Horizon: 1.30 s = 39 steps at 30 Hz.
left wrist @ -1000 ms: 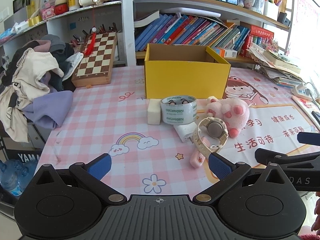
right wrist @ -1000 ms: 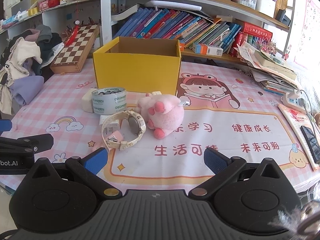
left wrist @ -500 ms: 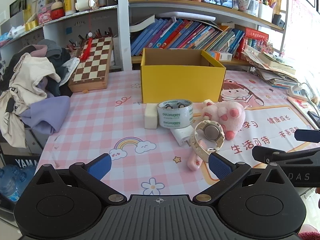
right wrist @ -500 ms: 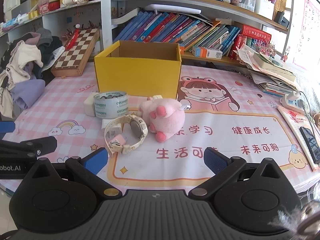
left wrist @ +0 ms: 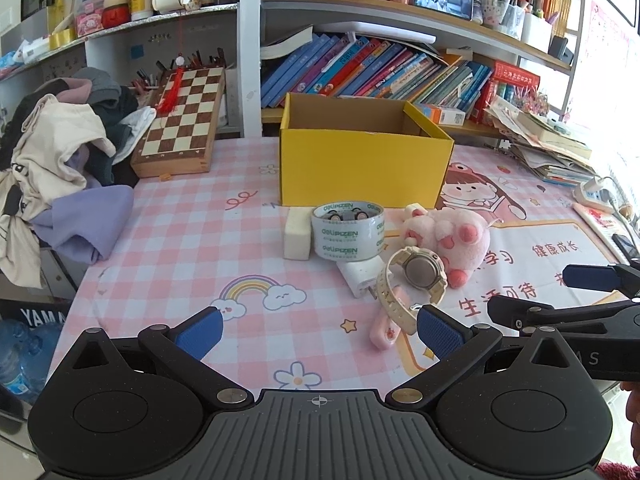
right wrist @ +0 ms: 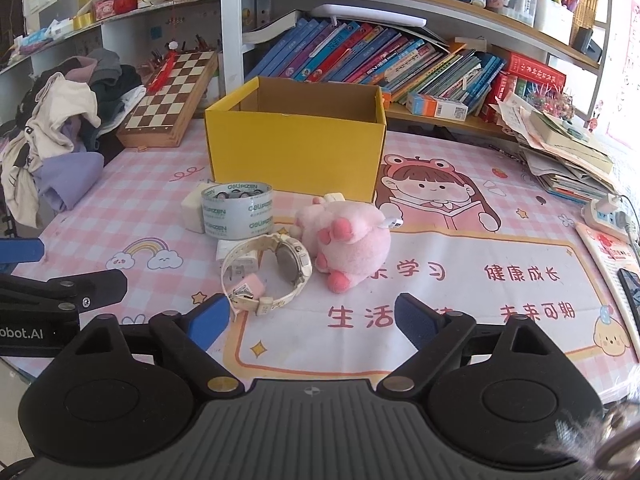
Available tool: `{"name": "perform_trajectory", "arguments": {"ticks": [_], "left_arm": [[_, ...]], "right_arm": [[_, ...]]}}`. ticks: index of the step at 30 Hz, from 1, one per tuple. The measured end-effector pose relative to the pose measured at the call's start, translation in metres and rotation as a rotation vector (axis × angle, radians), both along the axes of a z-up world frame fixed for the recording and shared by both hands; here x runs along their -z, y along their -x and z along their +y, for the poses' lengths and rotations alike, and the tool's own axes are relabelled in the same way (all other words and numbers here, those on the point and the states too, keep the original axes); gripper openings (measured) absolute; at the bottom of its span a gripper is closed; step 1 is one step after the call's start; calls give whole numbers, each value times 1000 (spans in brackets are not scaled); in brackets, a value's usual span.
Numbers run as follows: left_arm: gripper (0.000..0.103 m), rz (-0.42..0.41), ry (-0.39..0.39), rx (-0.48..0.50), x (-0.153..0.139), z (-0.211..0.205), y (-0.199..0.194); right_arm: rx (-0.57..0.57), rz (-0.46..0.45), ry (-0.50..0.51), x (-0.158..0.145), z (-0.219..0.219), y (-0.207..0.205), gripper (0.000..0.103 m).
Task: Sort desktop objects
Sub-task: 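Close the left gripper on the cream watch while the right gripper grasps the pink plush pig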
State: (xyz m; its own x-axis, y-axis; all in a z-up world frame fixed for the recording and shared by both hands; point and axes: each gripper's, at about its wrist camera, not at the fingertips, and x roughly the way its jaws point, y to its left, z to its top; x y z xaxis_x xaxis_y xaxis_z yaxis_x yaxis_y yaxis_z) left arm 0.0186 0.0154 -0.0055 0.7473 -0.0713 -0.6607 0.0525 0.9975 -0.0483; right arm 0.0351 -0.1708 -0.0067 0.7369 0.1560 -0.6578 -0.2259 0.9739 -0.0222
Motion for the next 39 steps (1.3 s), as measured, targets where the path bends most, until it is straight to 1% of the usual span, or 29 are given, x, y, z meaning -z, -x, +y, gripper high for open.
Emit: {"name": "perform_trajectory", "arguments": {"ticks": [6,14,23,30,39], "left_arm": [[103,8,-8,13,2,-10,-13],[103,38,23,-15,9,-17,-33],[103,69,25,-35,17,-29,-54],[103,102,27,-53,22,-35,-68],[102,136,33,-51,29,-45,-83]], "right_arm": [[-6,17,-9,3,-10,-19,87],[-40,53,-3,9,-18,-49,87],[-79,98,1,18,-26,-80,87],[-98,127,1,24,-31,-100,87],[-117,147,1,27,-37,-119,87]]}}
